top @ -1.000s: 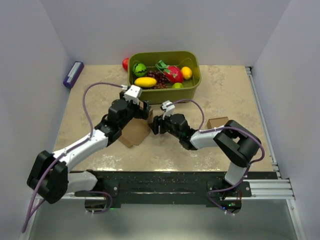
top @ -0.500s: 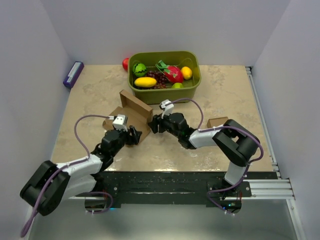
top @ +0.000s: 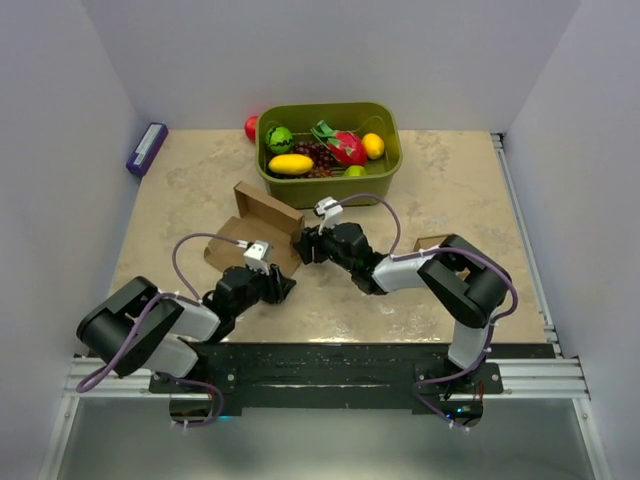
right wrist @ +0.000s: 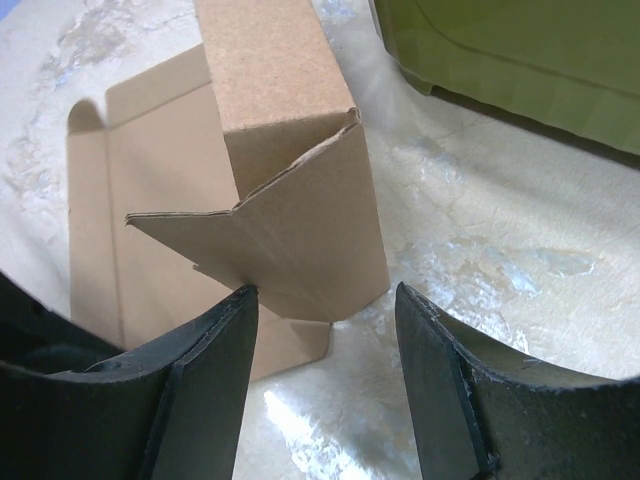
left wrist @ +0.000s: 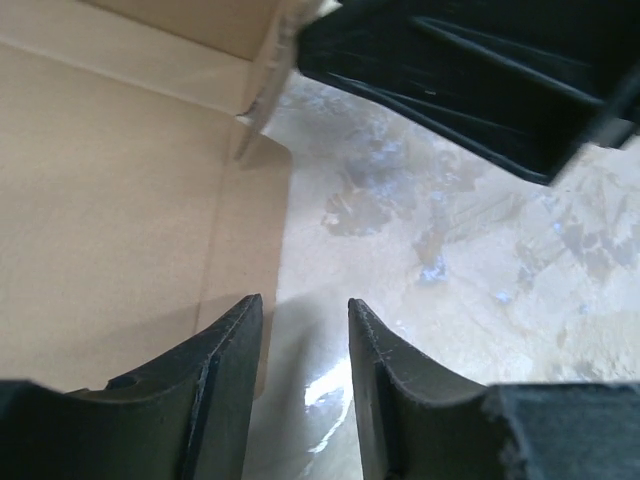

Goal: Fold the paper box

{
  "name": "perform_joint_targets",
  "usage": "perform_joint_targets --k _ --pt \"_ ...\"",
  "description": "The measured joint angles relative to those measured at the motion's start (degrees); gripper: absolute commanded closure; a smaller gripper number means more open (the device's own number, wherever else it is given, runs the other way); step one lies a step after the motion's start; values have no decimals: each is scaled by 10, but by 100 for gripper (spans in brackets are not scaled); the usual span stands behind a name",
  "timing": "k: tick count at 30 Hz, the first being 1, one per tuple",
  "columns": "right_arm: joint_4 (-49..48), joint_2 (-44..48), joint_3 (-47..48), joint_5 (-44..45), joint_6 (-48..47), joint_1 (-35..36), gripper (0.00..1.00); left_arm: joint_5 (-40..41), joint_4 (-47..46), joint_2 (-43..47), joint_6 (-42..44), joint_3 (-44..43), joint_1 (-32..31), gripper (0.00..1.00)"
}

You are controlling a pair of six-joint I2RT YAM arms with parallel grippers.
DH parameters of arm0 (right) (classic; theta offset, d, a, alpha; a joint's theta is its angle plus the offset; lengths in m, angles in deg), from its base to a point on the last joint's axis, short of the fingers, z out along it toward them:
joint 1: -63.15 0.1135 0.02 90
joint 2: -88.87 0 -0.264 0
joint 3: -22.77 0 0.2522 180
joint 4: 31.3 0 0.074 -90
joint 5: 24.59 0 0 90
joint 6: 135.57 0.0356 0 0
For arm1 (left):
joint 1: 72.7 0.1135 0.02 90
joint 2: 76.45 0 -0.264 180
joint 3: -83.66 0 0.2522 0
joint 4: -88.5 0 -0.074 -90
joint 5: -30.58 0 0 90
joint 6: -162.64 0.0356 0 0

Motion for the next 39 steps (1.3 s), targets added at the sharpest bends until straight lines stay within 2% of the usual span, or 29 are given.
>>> perform_joint_targets --k 15,19,23,29,32,35,39 --pt "21 -29 53 10 -16 0 40 -22 -136 -78 -45 33 -56 58" --pt "25 -39 71 10 -19 -1 39 -29 -141 -81 -49 34 -57 55" --pt "30 -39 71 10 -21 -2 39 -30 -86 -33 -33 27 -57 51" --pt "31 -39 71 8 -21 -5 39 6 63 130 25 -23 -57 47" --pt "30 -39 71 6 -21 -6 39 35 103 188 48 -33 -54 47" --pt "30 -39 71 6 -20 -6 39 59 139 196 58 -34 -38 46" --pt "30 -39 71 5 -19 -6 39 75 184 158 68 -34 -31 38"
